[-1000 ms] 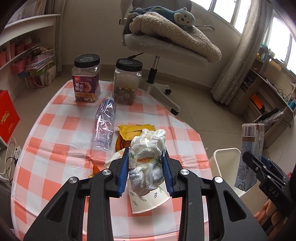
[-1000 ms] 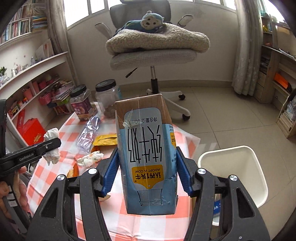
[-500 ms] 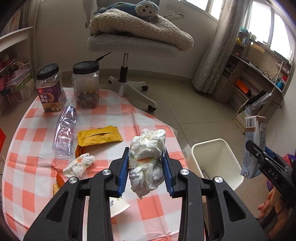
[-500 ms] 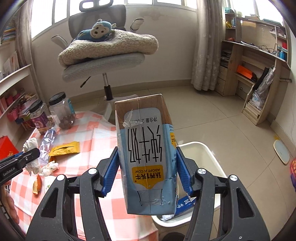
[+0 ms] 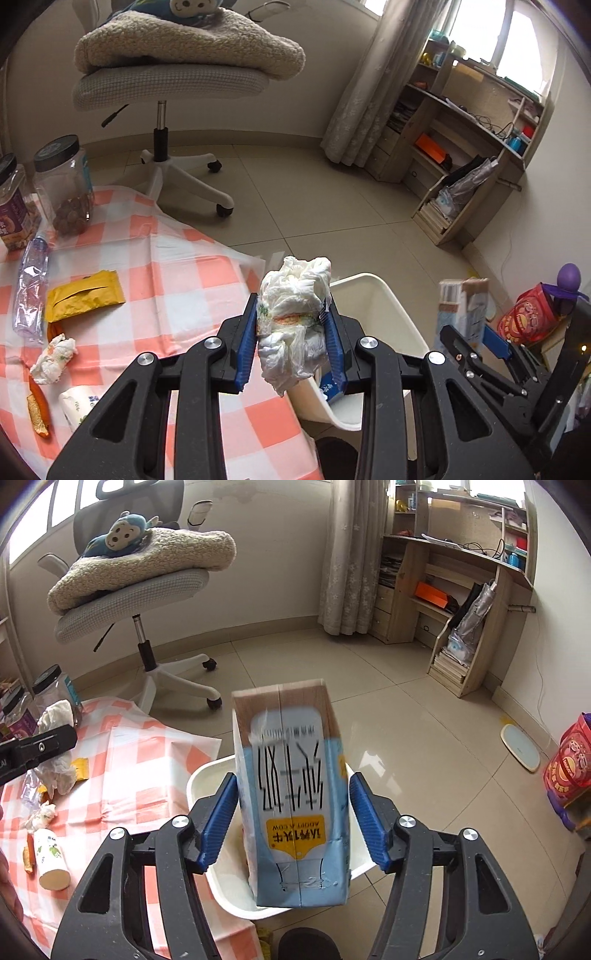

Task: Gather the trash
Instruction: 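Carry the tissue with the left tool while the right tool carries the carton over the bin, then open both tools to drop the tissue and carton into the white bin, then grasp the orange peel with the left tool and lift it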

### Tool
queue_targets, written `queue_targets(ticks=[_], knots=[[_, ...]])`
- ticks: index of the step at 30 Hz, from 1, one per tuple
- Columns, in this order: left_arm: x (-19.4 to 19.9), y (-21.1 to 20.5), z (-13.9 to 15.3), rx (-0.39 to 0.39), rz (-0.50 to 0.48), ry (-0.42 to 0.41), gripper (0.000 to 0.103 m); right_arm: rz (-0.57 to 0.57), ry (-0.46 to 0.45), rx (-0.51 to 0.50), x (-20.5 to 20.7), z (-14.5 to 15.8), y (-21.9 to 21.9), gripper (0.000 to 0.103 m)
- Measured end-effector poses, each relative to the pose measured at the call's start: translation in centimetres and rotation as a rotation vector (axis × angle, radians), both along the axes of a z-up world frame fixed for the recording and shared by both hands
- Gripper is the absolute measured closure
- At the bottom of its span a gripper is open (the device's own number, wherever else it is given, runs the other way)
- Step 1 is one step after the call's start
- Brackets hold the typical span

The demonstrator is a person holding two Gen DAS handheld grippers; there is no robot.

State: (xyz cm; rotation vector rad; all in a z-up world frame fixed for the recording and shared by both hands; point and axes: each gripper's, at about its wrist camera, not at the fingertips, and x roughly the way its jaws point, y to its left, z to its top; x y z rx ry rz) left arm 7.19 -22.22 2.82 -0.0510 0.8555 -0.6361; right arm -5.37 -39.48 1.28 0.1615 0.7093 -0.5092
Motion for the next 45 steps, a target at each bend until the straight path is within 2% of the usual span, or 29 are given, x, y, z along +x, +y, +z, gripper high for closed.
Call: queue_targets(ticks=[1,4,10,12,13,14,17,21,25,33,38,45], knots=[[0.0,-1.0,0.0,-0.006,-0.017,0.010,0.070,-0.012,0.000,-0.010,-0.2,-0.1,-0.2,0.030],[0.1,-3.5,-0.2,-0.015,-0.057,0.034,0.069,-0.038,-0.005,-0.036,-0.9,-0.2,-0.6,0.021],[0.7,-6.7,-0.8,-0.028,-0.105,0.094,0.069,-0.057,-0.004,0.001,-2.3,-0.8,-1.4,0.015],[1.2,-7.6,-1.1,-0.044,-0.114,0.133,0.063,-0.056,-0.001,0.006,-2.5,-1.0,-1.5,0.015],[1.5,-7.9,-1.1,-0.053,-0.115,0.155,0.050,-0.054,0.000,0.008,-2.5,-1.0,-1.4,0.015],[1.7,-8.1,-1.2,-0.063,-0.110,0.171,0.045,-0.053,-0.001,0.009,-2.6,-1.0,-1.4,0.015],[2.0,-8.1,-1.0,-0.089,-0.105,0.196,0.044,-0.051,-0.008,0.005,-2.6,-0.8,-1.2,0.014],[1.9,-6.9,-0.8,-0.094,-0.087,0.195,0.044,-0.041,-0.018,0.001,-2.5,-0.5,-1.0,0.013],[1.6,-4.6,-1.1,-0.063,-0.045,0.172,0.044,-0.026,-0.024,0.008,-2.3,-0.4,-0.4,0.012],[0.3,1.7,-1.5,0.058,0.081,0.045,0.044,0.034,-0.053,0.002,-1.0,0.5,2.8,0.007],[-0.4,5.2,-1.1,0.129,0.132,-0.024,0.038,0.087,-0.057,-0.003,0.2,0.8,5.4,0.007],[0.0,10.0,-1.8,0.204,0.205,-0.022,0.034,0.162,-0.034,0.001,2.1,0.7,9.0,0.007]])
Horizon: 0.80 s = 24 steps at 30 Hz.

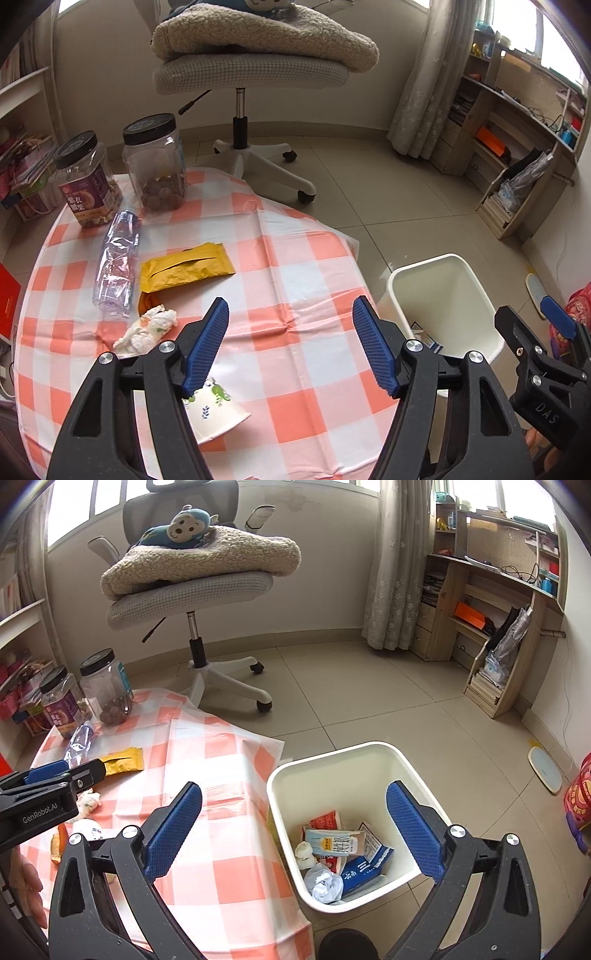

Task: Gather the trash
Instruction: 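Grasp the orange peel with the left tool and lift it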

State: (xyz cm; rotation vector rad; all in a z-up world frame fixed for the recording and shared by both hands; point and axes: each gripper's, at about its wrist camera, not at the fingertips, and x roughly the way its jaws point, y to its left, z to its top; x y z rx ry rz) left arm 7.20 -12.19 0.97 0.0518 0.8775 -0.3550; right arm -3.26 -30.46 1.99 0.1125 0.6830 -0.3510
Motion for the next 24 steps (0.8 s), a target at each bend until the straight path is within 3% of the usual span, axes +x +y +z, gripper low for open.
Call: queue_targets(ticks=[13,19,24], knots=[[2.3,10.4,-3.7,0.084,0.161,0.164,0.027,0.192,0.106,0.020,4.7,-1.7,8.1,0.007],[3.6,15.8,-6.1,0.029,0.273,0.320,0.027,0.300,0.183,0.029,6.2,-3.1,12.1,0.007],[4.8,18.7,-9.8,0.021,0.335,0.494,0.027,0.397,0.243,0.020,7.1,-4.2,15.1,0.007]])
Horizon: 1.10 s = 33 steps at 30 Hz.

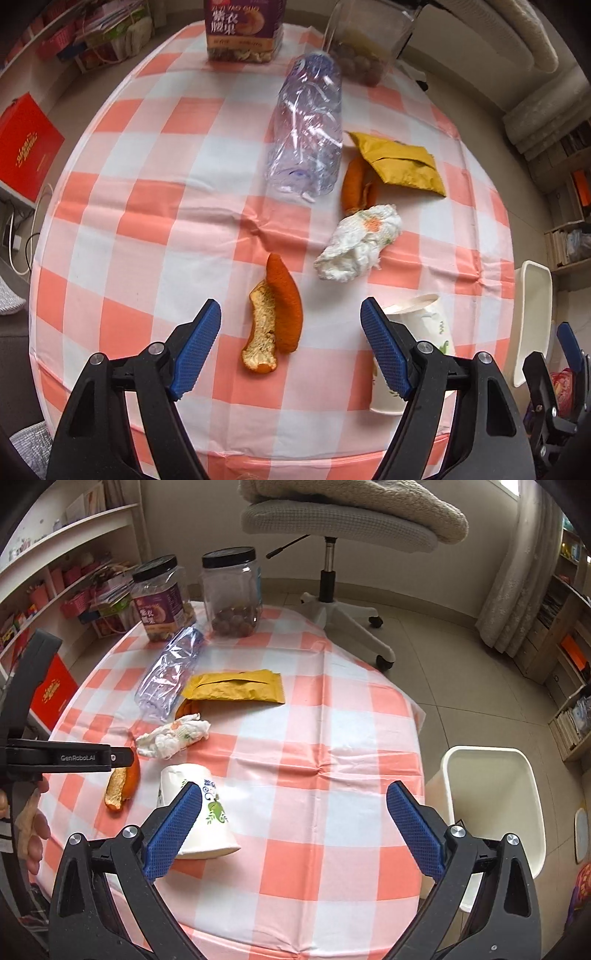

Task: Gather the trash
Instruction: 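Grasp the orange peel with the left tool and lift it, then grasp the white paper cup with the right tool while the left tool holds the peel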

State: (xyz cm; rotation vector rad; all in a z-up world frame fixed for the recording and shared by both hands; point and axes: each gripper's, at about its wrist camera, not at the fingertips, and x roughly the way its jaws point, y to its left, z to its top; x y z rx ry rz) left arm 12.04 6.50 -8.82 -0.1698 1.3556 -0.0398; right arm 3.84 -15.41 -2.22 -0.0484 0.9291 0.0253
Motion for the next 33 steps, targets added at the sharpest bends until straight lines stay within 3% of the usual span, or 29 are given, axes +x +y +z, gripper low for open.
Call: queue_targets(ticks=[3,9,11,13,14,16,33], knots=[[0.4,0.8,-1.9,0.009,0.027,0.053,0.027,0.052,0.048,-0.002,0.5,-0.9,1.1,0.007],[0.8,0.3,-3.0,-0.005,0.009,0.051,0.028,0.110,0.119,0.024,1.1,-2.2,2.1,0.007],[0.7,-0.4,-3.7,0.023,-0.022,0.079,0.045,0.126,0.138,0.031,1.3,-2.6,2.4,0.007],[0.2,-0.9,-3.9,0.108,-0.059,0.070,0.059,0.141,0.159,0.034,1.5,-3.0,2.7,0.007],[0.0,-0.9,-3.7,0.117,-0.068,0.063,0.072,0.151,0.171,0.037,1.6,-3.2,2.9,0.007],[-0.3,-0.5,-3.3,0.084,-0.070,0.052,0.083,0.170,0.192,0.042,1.8,-3.6,3.4,0.007],[-1.7,1.8,2.8,-0.022,-0.054,-0.090,0.084,0.221,0.318,0.110,4.9,-7.6,6.7,0.007]])
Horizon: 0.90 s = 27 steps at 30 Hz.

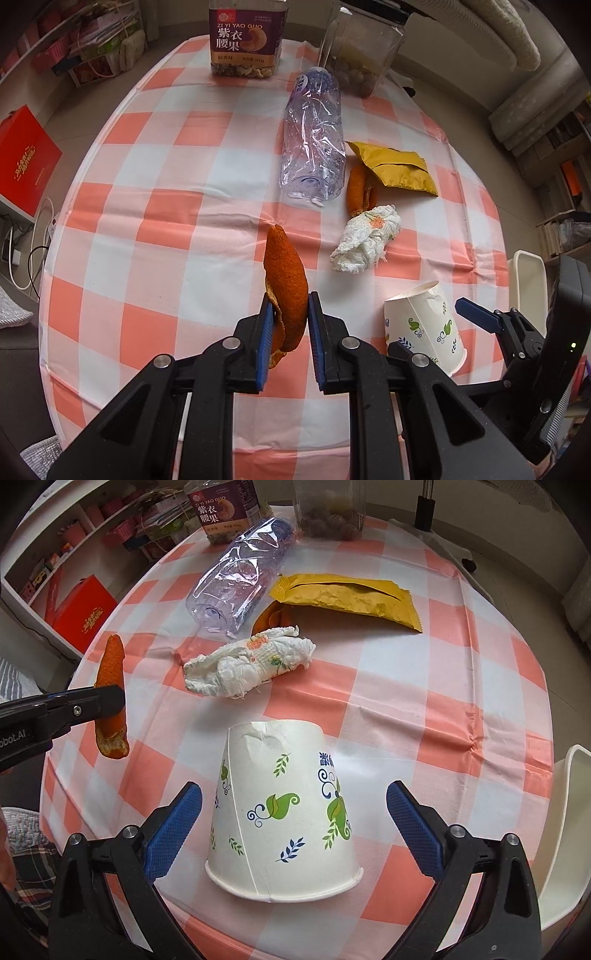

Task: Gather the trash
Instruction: 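Grasp the white paper cup with the right tool while the left tool holds the peel, then carry the paper cup over the white bin and open the right tool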

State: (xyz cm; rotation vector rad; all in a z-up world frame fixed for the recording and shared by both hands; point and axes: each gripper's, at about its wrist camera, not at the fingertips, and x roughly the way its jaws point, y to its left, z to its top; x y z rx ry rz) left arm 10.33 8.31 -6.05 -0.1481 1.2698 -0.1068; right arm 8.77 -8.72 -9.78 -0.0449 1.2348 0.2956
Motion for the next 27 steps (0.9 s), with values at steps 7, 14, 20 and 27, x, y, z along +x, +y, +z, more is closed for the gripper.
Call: queue_targets(ticks=[7,14,20,27], knots=[[-0.1,0.0,0.4,-0.029,0.008,-0.032,0.084,-0.005,0.016,0.044,0.3,-0.1,-0.1,0.039],[-0.3,-0.8,1.6,-0.060,0.005,-0.098,0.084,-0.053,-0.088,0.057,-0.1,2.5,-1.4,0.044],[-0.9,-2.2,3.7,-0.042,-0.007,-0.228,0.084,-0.119,-0.247,0.079,-0.8,6.2,-3.6,0.044],[-1.8,-4.2,6.5,-0.032,-0.043,-0.389,0.084,-0.184,-0.431,0.038,-2.2,9.3,-5.7,0.044]])
